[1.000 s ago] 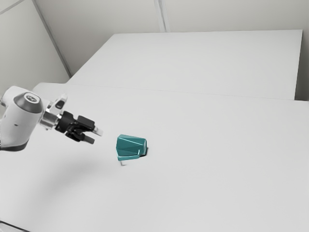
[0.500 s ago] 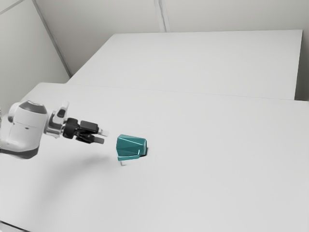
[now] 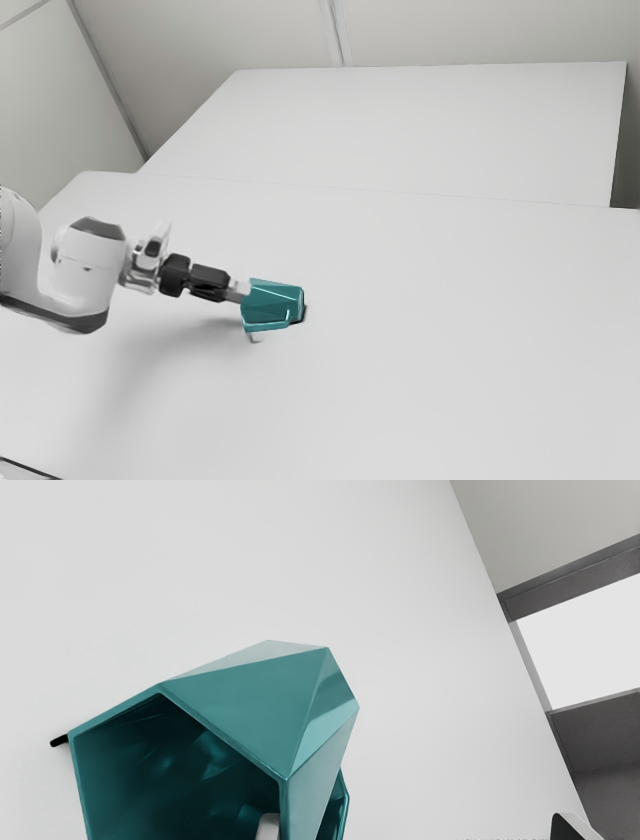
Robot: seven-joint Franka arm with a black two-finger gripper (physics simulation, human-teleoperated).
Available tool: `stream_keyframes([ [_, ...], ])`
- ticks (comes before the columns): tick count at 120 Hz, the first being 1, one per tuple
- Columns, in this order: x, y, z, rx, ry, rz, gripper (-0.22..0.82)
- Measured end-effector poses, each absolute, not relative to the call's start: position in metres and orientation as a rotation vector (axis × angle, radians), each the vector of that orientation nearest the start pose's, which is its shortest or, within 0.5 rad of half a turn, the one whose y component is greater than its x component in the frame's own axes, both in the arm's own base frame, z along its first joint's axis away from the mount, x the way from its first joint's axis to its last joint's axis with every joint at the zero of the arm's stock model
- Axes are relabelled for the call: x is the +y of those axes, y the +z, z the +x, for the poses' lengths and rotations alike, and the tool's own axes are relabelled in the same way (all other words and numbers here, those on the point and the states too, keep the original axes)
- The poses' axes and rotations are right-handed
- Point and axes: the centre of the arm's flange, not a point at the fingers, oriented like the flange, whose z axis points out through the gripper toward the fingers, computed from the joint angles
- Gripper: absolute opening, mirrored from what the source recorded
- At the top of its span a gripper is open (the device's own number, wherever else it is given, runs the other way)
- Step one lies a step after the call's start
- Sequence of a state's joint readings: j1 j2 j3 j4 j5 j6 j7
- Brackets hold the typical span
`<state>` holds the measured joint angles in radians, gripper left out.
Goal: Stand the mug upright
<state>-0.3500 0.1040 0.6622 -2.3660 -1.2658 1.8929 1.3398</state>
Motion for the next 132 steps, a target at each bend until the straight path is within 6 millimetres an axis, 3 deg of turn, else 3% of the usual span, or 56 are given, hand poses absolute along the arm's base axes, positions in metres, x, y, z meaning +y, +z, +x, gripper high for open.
stream_keyframes([
  [24, 0.065, 0.282, 0.479, -0.271, 0.492, 2.074, 0.53],
  [63, 0.063, 0.279, 0.482, -0.296, 0.526, 2.058, 0.08],
  [80, 0.061, 0.277, 0.481, -0.305, 0.523, 2.048, -0.06],
  [112, 0.042, 0.283, 0.483, -0.362, 0.519, 2.023, -0.16],
  [132, 0.024, 0.306, 0.488, -0.426, 0.553, 1.991, -0.17],
])
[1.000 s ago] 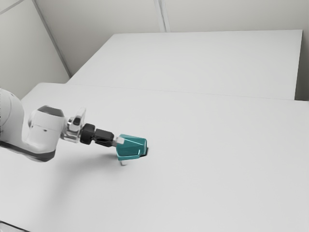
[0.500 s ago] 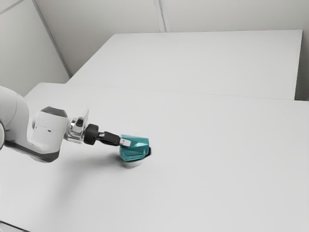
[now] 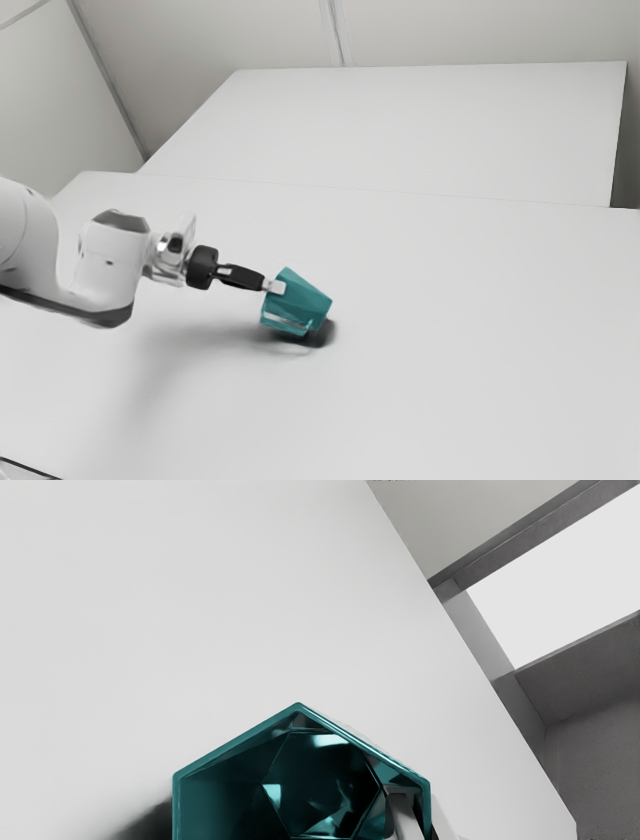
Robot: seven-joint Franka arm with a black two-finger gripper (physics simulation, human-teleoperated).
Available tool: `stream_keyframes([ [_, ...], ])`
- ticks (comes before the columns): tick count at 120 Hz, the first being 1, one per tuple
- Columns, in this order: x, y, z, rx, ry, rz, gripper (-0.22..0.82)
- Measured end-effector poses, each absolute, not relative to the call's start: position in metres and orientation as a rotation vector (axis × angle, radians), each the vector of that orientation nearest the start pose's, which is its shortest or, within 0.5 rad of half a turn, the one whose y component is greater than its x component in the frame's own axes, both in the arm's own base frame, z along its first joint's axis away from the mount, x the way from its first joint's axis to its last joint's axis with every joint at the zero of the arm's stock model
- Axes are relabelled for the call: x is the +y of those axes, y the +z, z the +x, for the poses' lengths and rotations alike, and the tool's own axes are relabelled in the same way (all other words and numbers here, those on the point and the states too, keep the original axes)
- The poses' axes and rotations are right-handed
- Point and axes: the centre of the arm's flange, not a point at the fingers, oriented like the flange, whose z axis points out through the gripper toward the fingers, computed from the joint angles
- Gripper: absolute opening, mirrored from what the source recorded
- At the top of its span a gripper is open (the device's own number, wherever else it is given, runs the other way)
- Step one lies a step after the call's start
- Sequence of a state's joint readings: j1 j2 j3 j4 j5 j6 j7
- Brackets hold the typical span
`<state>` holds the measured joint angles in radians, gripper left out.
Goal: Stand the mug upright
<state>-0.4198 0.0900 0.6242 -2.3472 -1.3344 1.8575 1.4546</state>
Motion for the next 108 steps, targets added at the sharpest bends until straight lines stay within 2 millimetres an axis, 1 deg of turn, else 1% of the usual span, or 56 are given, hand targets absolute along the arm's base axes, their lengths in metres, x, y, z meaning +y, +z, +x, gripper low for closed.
stream_keyframes([
  [29, -0.01, 0.339, 0.497, -0.532, 0.58, 2.009, -0.18],
  [42, -0.024, 0.353, 0.497, -0.616, 0.562, 2.058, -0.18],
  [50, -0.029, 0.357, 0.497, -0.669, 0.543, 2.106, -0.18],
  [59, -0.023, 0.363, 0.497, -0.714, 0.528, 2.173, -0.18],
  [71, 0.004, 0.378, 0.497, -0.753, 0.534, 2.282, -0.18],
  [78, 0.012, 0.388, 0.5, -0.794, 0.529, 2.342, -0.18],
  [85, 0.014, 0.398, 0.506, -0.838, 0.522, 2.39, -0.18],
  [92, 0.011, 0.409, 0.513, -0.891, 0.513, 2.435, -0.18],
  [108, 0.005, 0.416, 0.524, -0.962, 0.454, 2.527, -0.18],
])
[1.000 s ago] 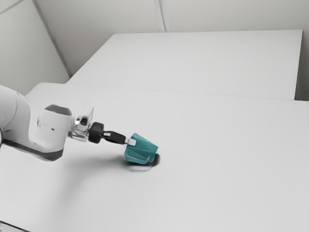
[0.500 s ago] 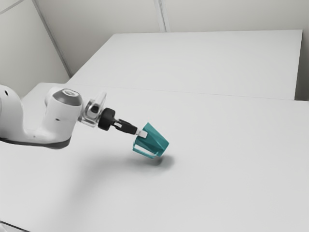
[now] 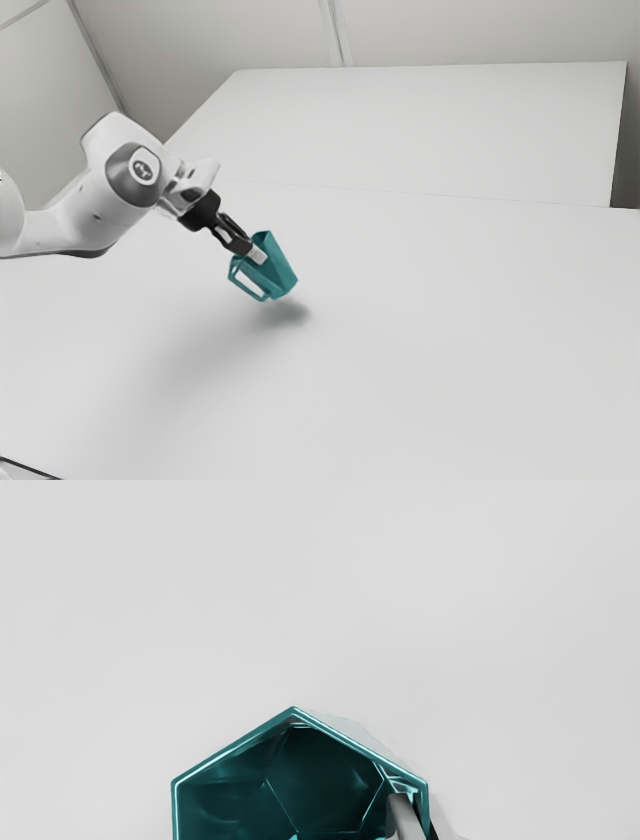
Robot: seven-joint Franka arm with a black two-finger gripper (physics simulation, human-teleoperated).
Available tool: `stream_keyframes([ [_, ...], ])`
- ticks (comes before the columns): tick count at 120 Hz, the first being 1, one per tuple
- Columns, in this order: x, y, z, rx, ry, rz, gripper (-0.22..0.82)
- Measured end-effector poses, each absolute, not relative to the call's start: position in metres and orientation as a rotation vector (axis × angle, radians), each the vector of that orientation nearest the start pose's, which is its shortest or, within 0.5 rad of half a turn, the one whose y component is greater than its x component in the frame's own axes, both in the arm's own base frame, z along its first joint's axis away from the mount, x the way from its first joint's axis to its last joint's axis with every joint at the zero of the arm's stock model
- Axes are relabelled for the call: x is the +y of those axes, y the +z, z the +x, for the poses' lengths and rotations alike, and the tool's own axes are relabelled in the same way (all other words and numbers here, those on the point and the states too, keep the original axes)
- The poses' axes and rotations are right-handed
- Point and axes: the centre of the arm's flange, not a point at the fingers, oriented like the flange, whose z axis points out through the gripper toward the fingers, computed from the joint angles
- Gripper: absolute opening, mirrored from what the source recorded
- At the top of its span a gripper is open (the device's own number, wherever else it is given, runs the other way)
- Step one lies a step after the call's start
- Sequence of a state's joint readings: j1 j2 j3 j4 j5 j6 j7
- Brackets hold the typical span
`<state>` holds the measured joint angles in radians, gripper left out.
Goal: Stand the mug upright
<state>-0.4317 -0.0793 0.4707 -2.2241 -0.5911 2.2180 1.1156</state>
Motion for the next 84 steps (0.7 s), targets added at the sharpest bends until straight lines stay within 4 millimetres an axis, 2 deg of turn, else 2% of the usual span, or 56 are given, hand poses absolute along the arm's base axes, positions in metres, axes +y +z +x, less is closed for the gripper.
stream_keyframes([
  [33, 0.0, 0.427, 0.536, 1.212, -0.388, -3.109, -0.18],
  [84, -0.007, 0.412, 0.545, 1.059, -0.216, -3.065, -0.18],
])
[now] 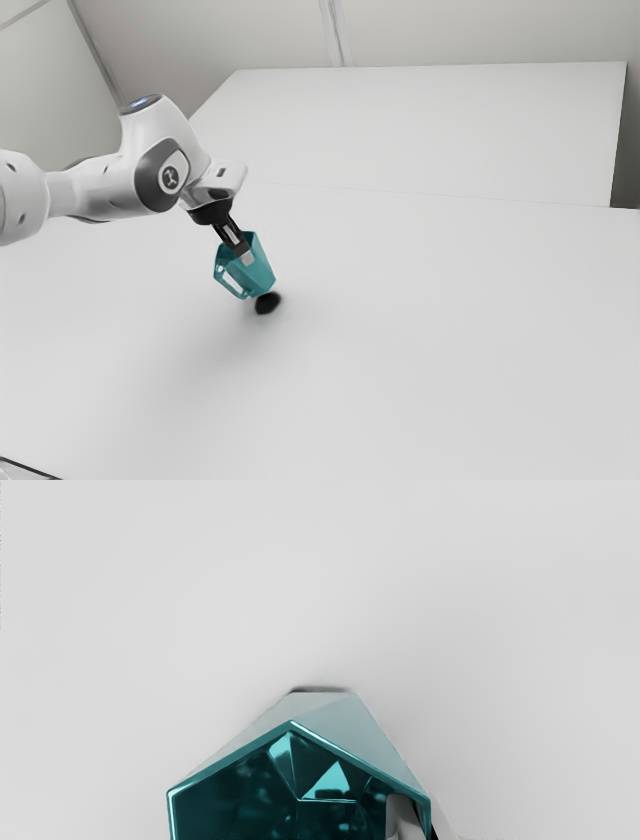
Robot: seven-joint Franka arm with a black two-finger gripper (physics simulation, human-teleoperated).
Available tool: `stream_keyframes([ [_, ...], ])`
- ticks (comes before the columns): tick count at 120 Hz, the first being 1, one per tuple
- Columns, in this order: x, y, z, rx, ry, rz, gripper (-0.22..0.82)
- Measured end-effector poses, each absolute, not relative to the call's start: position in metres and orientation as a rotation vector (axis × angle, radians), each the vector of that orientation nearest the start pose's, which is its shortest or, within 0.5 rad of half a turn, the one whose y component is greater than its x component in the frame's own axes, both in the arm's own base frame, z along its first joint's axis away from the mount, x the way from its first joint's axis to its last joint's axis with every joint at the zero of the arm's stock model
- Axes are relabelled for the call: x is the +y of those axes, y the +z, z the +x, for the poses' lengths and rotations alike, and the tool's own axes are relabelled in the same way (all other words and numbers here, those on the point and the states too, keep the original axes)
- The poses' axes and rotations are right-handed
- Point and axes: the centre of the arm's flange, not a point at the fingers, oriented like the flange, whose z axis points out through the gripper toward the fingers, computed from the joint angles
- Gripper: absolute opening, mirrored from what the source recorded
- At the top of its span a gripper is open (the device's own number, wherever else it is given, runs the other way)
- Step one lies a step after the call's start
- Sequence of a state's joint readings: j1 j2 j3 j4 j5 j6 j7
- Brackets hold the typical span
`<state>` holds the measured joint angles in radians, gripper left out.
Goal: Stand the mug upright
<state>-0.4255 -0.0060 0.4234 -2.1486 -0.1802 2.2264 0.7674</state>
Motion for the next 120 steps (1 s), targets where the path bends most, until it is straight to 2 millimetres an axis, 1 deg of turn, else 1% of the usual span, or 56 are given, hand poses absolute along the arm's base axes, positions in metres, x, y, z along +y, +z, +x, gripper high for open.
stream_keyframes([
  [15, -0.007, 0.406, 0.547, 1.013, -0.184, -3.068, -0.18],
  [29, -0.007, 0.402, 0.554, 0.972, -0.163, -3.067, -0.18],
  [49, -0.01, 0.393, 0.558, 0.931, -0.128, -3.074, -0.18],
  [67, -0.011, 0.396, 0.561, 0.898, -0.135, -3.08, -0.18],
  [120, -0.01, 0.377, 0.57, 0.824, -0.085, -3.089, -0.18],
])
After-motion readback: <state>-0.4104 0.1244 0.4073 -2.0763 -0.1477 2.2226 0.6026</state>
